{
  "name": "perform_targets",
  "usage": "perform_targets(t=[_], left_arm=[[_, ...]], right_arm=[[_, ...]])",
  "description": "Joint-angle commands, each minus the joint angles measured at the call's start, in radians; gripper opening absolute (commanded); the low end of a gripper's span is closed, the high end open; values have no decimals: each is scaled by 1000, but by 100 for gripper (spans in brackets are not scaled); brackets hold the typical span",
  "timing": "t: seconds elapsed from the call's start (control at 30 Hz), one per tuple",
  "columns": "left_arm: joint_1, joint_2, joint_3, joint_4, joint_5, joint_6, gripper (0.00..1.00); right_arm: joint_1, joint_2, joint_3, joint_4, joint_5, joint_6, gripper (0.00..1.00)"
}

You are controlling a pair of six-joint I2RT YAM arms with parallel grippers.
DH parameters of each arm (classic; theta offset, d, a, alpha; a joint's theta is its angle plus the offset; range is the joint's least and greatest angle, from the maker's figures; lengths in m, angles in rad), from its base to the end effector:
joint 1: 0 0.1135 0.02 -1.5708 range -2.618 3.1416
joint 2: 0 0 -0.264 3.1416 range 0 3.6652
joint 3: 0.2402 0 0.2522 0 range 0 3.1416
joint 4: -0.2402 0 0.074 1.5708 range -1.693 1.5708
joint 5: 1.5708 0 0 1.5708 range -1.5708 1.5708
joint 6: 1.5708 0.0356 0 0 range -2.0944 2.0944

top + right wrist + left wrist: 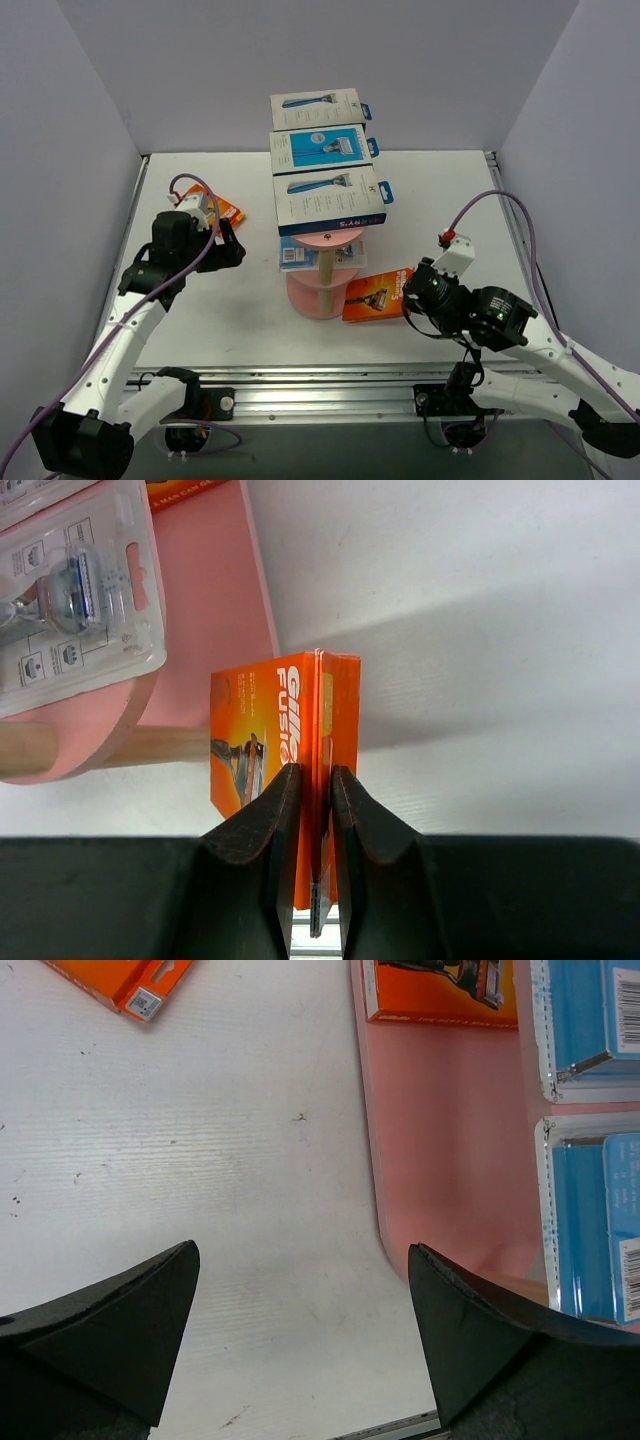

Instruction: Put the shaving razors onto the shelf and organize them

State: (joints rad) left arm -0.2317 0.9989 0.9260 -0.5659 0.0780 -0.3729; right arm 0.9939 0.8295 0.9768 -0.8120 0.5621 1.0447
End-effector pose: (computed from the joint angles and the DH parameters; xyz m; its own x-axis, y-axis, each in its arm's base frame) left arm 0.2073 -0.0518 0.3122 -0.6460 -0.2208 -0.7307 0.0585 0.9401 -0.3357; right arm 0.1016 0.1214 0.3393 -0.5844 0.4436 -0.6795 0.0497 0.8554 0.5156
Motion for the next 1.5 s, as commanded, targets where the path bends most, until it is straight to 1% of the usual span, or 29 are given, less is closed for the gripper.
perform_targets(t=[0.0, 0.13, 0.23, 0.27, 0.33, 0.37, 0.4, 0.47, 0.63, 0.7, 0.8, 0.93, 0.97, 1.03, 1.1, 1.17, 1.3, 1.43, 1.47], left_arm=[[3, -51, -4, 49, 5, 25, 94], [3, -69, -12, 51, -3, 28, 94], [-1, -74, -12, 51, -4, 29, 94], [-1, -72, -12, 49, -4, 29, 94], [0, -74, -12, 49, -4, 31, 94], [0, -75, -12, 49, -6, 31, 94], [0, -75, -12, 49, -9, 31, 94], [0, -77, -12, 46, -17, 32, 94], [-1, -80, -12, 46, -15, 32, 94], [-1, -80, -12, 46, -12, 32, 94], [-1, -82, -12, 46, -15, 32, 94], [-1, -85, -13, 46, -17, 32, 94], [-1, -85, -13, 46, -15, 32, 94], [0, -83, -15, 46, -17, 32, 94], [0, -83, -13, 44, -18, 32, 94], [0, -85, -15, 44, -18, 32, 94], [-1, -83, -15, 46, -17, 32, 94], [0, -83, -15, 46, -15, 31, 94], [-1, -83, -15, 46, -15, 31, 94]], right_arm=[[-17, 36, 60, -52, 94, -41, 0], [-76, 56, 85, -35, 96, -98, 0], [-121, 57, 71, 14, 65, -159, 0], [-164, 56, 53, 55, 47, -198, 0], [-216, 49, 27, 109, -36, -239, 0], [-269, 46, 13, 167, -69, -264, 0], [-296, 43, -10, 189, -118, -291, 0], [-357, 34, -27, 249, -165, -324, 0], [-454, 13, -56, 333, -316, -399, 0], [-497, 5, -73, 391, -372, -420, 0], [-540, -12, -113, 464, -459, -436, 0], [-639, -6, -164, 546, -557, -456, 0], [-656, -1, -174, 560, -630, -462, 0], [-710, 9, -194, 608, -683, -463, 0], [-739, 13, -234, 651, -761, -465, 0], [-770, 16, -263, 700, -801, -471, 0], [-790, 42, -306, 780, -889, -463, 0], [-790, 72, -369, 934, -959, -420, 0], [-791, 82, -378, 950, -967, -414, 0]])
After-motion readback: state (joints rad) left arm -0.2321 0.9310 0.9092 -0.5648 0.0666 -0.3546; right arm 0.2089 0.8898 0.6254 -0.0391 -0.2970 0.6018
